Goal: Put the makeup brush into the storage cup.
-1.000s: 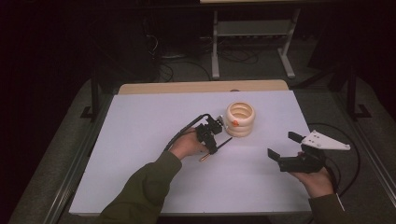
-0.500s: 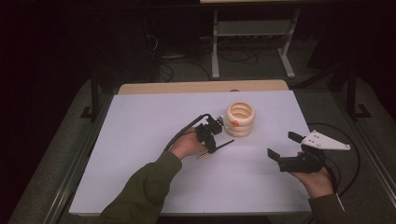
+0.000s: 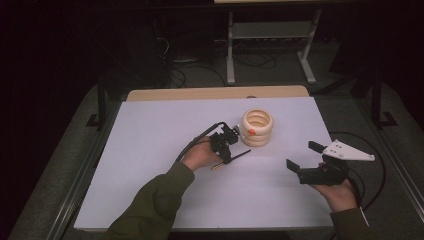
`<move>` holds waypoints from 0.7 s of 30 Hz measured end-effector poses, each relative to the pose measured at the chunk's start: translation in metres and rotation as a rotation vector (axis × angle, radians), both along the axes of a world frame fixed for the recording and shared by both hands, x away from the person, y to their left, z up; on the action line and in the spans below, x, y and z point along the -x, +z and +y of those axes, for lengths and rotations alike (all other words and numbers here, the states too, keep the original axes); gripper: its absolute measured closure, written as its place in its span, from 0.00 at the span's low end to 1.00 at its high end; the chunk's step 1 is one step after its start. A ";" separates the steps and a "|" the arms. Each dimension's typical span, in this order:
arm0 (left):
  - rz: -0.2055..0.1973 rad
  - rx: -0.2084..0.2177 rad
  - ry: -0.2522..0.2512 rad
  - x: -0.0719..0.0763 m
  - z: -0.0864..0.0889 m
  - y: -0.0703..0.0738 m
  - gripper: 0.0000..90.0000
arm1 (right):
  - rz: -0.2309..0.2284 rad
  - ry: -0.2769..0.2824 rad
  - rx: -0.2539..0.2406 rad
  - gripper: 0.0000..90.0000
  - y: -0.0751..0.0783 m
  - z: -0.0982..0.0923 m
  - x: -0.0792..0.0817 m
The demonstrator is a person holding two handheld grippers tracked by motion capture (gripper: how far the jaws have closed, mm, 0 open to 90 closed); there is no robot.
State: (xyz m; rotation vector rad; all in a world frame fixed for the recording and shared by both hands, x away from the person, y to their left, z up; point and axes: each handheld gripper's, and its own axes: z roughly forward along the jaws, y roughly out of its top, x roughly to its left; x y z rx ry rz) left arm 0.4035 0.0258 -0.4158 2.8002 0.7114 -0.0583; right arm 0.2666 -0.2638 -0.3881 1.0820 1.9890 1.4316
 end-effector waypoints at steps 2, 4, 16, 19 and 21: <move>-0.003 0.009 -0.002 0.000 0.001 0.002 0.92 | -0.003 0.000 0.001 0.00 0.000 0.000 0.000; -0.004 0.023 -0.005 -0.001 0.003 0.006 0.92 | -0.001 0.000 0.001 0.00 0.000 0.000 0.000; 0.004 0.103 -0.032 0.002 0.014 0.023 0.92 | -0.004 0.002 0.002 0.00 0.000 0.000 0.000; 0.000 0.122 -0.039 0.003 0.017 0.027 0.92 | -0.005 0.003 0.000 0.00 0.000 0.000 0.000; -0.015 0.161 -0.050 0.006 0.020 0.034 0.92 | -0.005 0.004 -0.003 0.00 0.001 -0.001 0.000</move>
